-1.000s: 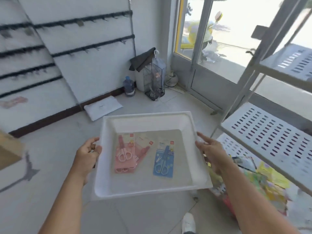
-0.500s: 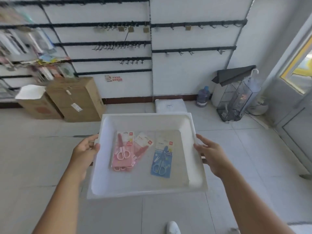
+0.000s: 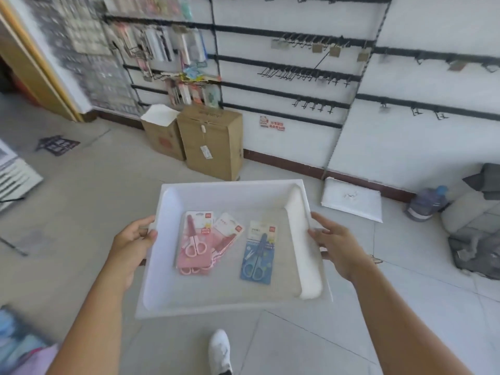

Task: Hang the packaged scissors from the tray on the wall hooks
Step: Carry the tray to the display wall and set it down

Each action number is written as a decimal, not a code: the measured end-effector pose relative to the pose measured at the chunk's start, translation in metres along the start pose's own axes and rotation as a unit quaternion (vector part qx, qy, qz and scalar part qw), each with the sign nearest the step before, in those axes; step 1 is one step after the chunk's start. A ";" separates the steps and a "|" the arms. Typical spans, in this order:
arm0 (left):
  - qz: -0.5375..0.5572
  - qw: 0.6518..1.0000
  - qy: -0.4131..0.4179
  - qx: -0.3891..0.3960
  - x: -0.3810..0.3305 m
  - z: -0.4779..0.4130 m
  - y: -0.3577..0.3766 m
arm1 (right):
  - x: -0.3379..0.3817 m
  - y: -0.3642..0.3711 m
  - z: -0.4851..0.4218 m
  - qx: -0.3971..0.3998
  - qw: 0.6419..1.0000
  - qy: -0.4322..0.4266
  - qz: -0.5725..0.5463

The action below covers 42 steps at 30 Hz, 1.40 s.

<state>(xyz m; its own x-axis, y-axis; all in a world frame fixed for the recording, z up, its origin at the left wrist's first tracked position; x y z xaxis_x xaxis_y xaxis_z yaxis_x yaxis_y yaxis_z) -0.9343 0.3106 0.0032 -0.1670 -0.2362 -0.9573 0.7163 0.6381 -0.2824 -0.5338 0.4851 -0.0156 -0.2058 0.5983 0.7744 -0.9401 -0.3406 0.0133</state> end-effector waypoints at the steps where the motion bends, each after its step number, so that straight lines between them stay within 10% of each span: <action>1: 0.004 1.000 -0.003 -0.009 0.003 -0.012 -0.008 | 0.008 0.013 -0.012 0.003 1.000 -0.001 0.004; 18: 0.011 0.997 0.006 -0.074 0.009 -0.288 -0.109 | 0.172 0.222 -0.209 -0.016 0.999 -0.045 0.001; 42: -0.014 0.997 -0.013 -0.074 -0.016 -0.724 -0.023 | 0.434 0.316 -0.563 0.001 0.999 -0.018 0.046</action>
<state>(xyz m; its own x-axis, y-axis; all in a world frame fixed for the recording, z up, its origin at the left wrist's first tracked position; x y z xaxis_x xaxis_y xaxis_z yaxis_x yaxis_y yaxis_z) -1.4389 0.8301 -0.0208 -0.1663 -0.2740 -0.9472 0.6037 0.7313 -0.3175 -1.0734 1.0461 -0.0314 -0.2816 0.5384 0.7942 -0.9169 -0.3949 -0.0573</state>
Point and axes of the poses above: each hand's wrist, its own z-axis away from the middle knuckle, its own y-axis out of the palm, x = y × z, the point moved 6 cm from there along -z, towards the middle knuckle, and after that the axes turned 13 degrees about y, right-handed, at the moved point
